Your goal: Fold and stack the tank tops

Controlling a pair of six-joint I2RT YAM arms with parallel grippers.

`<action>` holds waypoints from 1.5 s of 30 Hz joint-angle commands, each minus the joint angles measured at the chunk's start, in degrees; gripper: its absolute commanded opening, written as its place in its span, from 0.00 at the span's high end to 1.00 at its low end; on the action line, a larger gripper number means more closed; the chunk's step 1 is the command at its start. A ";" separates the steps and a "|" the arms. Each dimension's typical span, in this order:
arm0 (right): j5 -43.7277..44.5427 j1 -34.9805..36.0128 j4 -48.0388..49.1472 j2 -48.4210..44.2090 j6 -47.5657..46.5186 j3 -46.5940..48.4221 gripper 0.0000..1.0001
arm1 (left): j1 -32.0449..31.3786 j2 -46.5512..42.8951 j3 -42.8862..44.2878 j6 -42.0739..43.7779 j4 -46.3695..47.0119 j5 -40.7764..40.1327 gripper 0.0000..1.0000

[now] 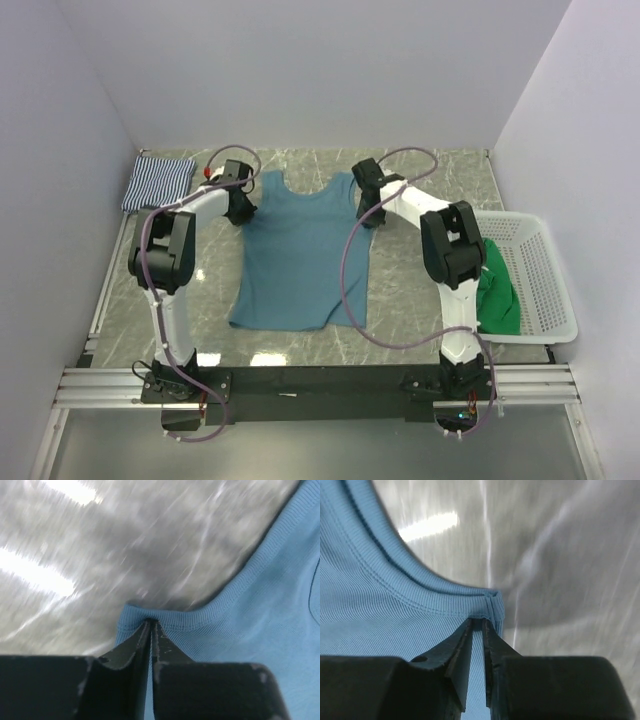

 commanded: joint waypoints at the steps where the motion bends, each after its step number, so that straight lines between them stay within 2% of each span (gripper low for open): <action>1: 0.09 -3.86 -5.19 4.97 -2.24 8.84 0.79 | 1.32 4.24 5.83 1.38 -3.30 -1.04 0.87; 4: -2.38 -6.32 -9.21 10.07 -3.30 18.94 0.76 | 3.61 7.05 10.84 2.08 -2.34 2.90 0.80; 5: -3.08 -7.29 -10.98 12.95 -3.48 25.58 0.71 | 4.66 7.50 11.55 3.13 -1.29 5.87 0.78; 8: -2.74 -7.73 -15.65 14.04 -5.06 32.75 0.59 | 5.55 6.37 14.02 5.14 1.79 10.10 0.64; 9: -2.39 -7.74 -15.83 12.56 -5.32 31.99 0.56 | 5.55 4.45 14.19 5.42 1.97 10.90 0.57; 10: -2.30 -7.65 -14.27 10.54 -5.32 30.06 0.52 | 5.37 2.86 13.50 5.07 1.80 10.74 0.55; 13: -2.03 -6.86 -7.43 -5.06 -4.54 15.50 0.49 | 5.37 -6.01 5.43 1.74 2.59 9.34 0.51; 14: -1.86 -6.25 -6.18 -8.25 -4.36 8.06 0.49 | 5.37 -8.56 2.71 -0.62 2.85 8.90 0.51; 16: -0.45 -4.49 -3.19 -16.93 -3.57 0.11 0.49 | 5.02 -16.99 -6.87 -4.31 3.47 7.58 0.52; 18: -1.06 -3.17 -0.38 -22.58 -3.30 -11.84 0.50 | 4.49 -25.66 -16.16 -5.65 4.17 6.52 0.52; 20: -1.32 -1.68 2.61 -30.23 -1.99 -22.88 0.51 | 2.48 -31.40 -21.90 -7.41 4.51 4.50 0.52; 22: -3.69 -0.27 5.94 -37.07 -0.50 -29.78 0.53 | -1.37 -38.70 -28.51 -8.20 2.86 2.14 0.52; 23: -4.14 0.52 7.01 -39.03 0.21 -35.29 0.53 | -2.96 -40.82 -32.00 -8.81 2.33 0.04 0.54; 26: -5.36 2.11 9.21 -43.61 1.53 -42.61 0.53 | -8.24 -46.98 -36.76 -10.57 0.13 -2.96 0.61; 30: -4.50 3.95 10.96 -44.41 2.50 -46.41 0.55 | -12.64 -52.51 -41.87 -13.03 -1.62 -5.17 0.64; 34: -4.31 3.95 12.55 -42.75 2.94 -48.09 0.55 | -16.15 -53.93 -45.57 -16.71 -3.46 -7.71 0.65; 41: -5.20 4.39 15.54 -41.25 3.82 -50.73 0.55 | -18.36 -56.22 -48.47 -18.93 -5.24 -9.66 0.65; 45: -5.37 5.01 16.33 -39.93 4.17 -51.87 0.59 | -18.71 -56.48 -49.44 -18.75 -4.97 -8.86 0.66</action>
